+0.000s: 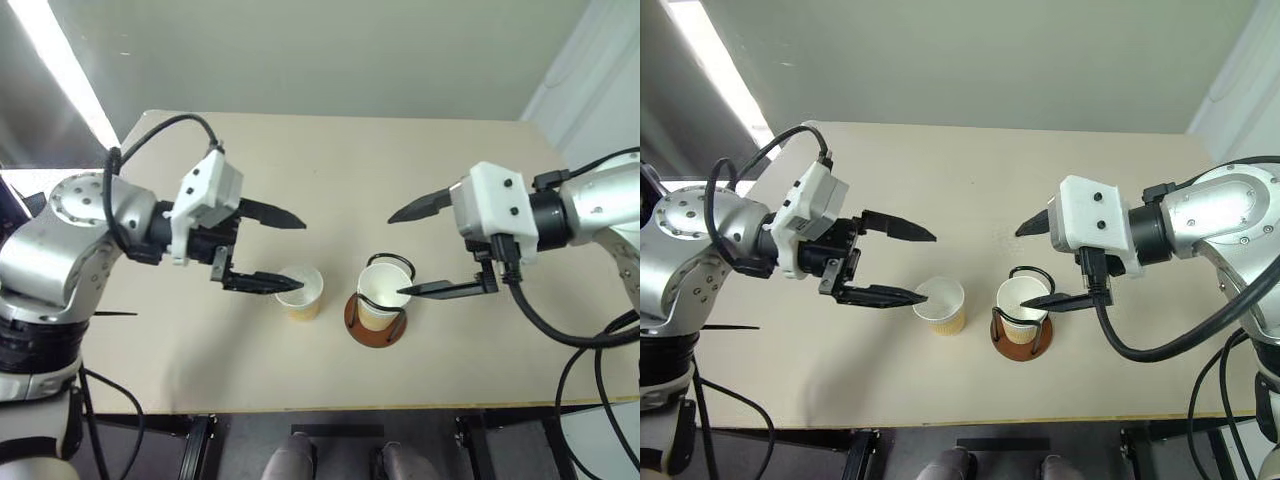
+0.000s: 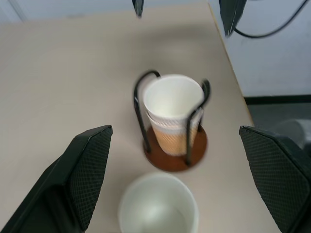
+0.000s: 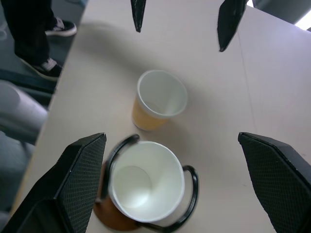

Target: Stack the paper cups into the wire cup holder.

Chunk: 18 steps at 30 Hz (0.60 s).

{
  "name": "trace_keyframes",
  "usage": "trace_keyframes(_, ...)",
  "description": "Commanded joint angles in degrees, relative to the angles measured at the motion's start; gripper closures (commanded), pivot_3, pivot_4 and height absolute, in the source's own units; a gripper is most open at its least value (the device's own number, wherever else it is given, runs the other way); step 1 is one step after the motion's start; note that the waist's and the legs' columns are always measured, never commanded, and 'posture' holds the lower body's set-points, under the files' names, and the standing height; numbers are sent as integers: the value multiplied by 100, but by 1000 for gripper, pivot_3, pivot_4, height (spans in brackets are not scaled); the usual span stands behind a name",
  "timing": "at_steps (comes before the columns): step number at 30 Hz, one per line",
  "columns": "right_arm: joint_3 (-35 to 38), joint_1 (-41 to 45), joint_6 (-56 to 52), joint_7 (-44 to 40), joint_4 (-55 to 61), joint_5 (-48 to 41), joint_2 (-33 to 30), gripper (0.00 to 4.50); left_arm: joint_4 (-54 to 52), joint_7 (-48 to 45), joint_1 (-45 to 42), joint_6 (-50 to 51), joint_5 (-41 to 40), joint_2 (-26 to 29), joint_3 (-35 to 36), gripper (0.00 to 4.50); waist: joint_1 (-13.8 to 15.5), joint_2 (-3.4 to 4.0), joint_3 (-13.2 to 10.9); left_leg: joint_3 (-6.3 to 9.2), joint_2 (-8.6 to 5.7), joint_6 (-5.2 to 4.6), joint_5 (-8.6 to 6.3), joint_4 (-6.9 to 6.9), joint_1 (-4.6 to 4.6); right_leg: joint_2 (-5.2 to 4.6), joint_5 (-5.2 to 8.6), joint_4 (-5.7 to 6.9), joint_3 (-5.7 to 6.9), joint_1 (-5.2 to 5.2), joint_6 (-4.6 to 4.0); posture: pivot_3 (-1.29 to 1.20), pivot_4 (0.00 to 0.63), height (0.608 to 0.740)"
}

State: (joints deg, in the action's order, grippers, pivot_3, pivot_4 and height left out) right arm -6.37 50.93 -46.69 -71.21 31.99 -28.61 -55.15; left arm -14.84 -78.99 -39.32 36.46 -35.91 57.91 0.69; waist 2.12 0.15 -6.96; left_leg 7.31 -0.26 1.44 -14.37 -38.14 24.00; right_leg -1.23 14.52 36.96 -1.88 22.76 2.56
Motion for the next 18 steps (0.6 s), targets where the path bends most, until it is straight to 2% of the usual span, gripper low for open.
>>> trace_keyframes(1, 267, 174, -98, 157, 70, -251, 9, 54, 147, -313, 8, -277, 223, 224, -52, 0, 2, 0, 0, 1, 0, 1, 1, 0, -1, 0, 0, 2, 0, 1, -1, 0, 150, 740)
trace_keyframes(13, -7, 113, 111, 495, 97, -217, 265, 54, 660, -963, -180, -941, 924, 138, -795, 0, -3, 0, 0, 4, 0, 2, 0, 6, 3, -1, 4, 6, 1, 9, -9, 0, 150, 740)
trace_keyframes(18, -37, 21, 148, 593, 141, -205, 246, 54, 890, -1215, -310, -1690, 1548, 90, -1182, 0, -2, 0, 0, 4, 0, 1, 0, 7, 5, -1, 4, 6, 1, 11, -9, 0, 150, 740)
